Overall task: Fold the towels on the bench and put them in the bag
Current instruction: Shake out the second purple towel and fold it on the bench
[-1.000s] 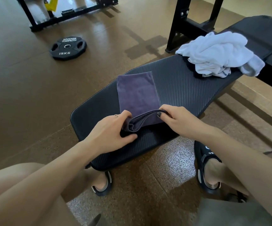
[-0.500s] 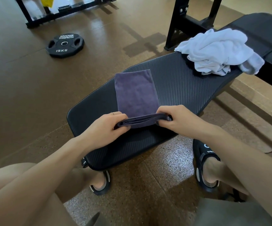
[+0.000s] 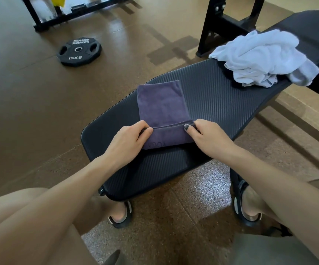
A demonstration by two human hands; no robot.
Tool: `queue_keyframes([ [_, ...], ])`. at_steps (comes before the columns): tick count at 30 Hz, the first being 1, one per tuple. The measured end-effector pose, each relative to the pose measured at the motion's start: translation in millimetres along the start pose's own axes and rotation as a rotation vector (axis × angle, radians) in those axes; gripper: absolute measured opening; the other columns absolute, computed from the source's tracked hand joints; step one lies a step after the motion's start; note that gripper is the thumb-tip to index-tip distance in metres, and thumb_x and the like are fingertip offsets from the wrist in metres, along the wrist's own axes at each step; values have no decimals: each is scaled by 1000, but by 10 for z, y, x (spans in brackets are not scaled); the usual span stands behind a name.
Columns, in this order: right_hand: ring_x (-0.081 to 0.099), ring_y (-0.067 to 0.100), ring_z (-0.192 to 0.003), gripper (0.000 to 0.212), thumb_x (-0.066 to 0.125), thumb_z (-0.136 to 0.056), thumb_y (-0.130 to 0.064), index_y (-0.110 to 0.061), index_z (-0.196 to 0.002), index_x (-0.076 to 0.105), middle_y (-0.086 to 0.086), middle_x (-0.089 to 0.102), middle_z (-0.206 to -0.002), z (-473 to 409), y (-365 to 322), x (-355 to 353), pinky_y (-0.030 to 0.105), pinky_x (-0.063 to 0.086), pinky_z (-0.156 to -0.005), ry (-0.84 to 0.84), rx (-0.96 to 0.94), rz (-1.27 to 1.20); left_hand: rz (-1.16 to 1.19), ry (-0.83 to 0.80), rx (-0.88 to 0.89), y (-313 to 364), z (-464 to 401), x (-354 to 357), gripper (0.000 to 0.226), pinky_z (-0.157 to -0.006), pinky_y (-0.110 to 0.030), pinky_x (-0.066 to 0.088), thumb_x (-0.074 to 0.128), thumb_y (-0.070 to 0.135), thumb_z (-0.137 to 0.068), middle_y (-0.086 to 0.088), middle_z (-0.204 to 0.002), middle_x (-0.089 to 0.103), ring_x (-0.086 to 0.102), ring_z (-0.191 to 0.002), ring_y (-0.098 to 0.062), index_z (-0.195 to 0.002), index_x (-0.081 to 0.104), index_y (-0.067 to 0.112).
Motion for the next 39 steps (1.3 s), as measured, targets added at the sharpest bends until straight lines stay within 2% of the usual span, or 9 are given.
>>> queue_keyframes([
  [4,49,26,-75,44,44,-107,-35,-20,-66,36,-4,46,-69,-32,2,54,36,30,-67,63,39,-15,-70,52,-23,1,-81,7,27,-65,-40,49,44,44,-105,8,-73,62,60,-69,-19,-86,54,27],
  [9,50,26,-80,39,35,-108,-37,-22,-73,36,-2,48,-81,-51,-38,149,37,33,-72,155,36,96,-136,83,-86,-5,-151,-9,35,-64,-40,45,39,46,-105,4,-72,61,59,-70,-28,-83,51,21],
  [13,47,26,-76,40,32,-109,-38,-21,-73,36,0,51,-82,-108,-52,149,38,32,-71,168,81,103,-70,33,-99,4,-148,-29,37,-68,-38,50,41,63,-95,11,-80,66,63,-75,-16,-92,57,29],
  [18,45,25,-75,38,32,-109,-37,-19,-76,39,-1,49,-80,-151,-60,156,37,31,-70,177,94,131,-155,2,-66,-51,-167,-26,23,-75,-48,53,48,44,-101,6,-81,63,60,-78,-22,-94,53,23],
  [26,44,29,-76,36,38,-105,-44,-15,-85,44,4,50,-85,-211,-79,135,38,35,-69,180,130,217,-214,19,-159,6,-235,14,16,-69,-40,43,47,36,-100,2,-89,62,59,-79,-30,-101,45,21],
  [29,43,31,-75,34,42,-104,-46,-14,-93,38,5,49,-84,-222,-43,112,40,34,-67,190,135,214,-217,41,-118,57,-231,30,17,-69,-41,43,48,33,-100,3,-102,54,58,-80,-27,-110,38,24],
  [33,51,33,-76,32,49,-102,-43,-16,-99,32,6,53,-92,-221,-31,87,42,40,-66,241,72,149,-289,73,2,129,-233,42,19,-58,-38,44,51,26,-99,-2,-106,36,48,-68,-22,-114,39,22],
  [36,52,32,-74,26,48,-103,-40,-17,-105,35,5,48,-98,-217,-27,88,41,43,-64,263,7,208,-486,115,173,132,-259,74,10,-60,-37,42,56,17,-96,-6,-103,39,43,-77,-23,-104,51,17],
  [39,47,28,-67,20,55,-101,-27,-16,-112,43,7,41,-100,-214,-74,76,35,37,-52,388,-165,346,-633,171,294,84,-274,114,4,-67,-37,37,58,17,-95,-7,-102,49,41,-81,-25,-98,60,15],
])
Point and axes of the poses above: each hand's wrist, its own z-axis away from the middle knuckle, its own x-axis out of the palm, y = z × x, the point moved 4 cm from there along -z, towards the middle knuckle
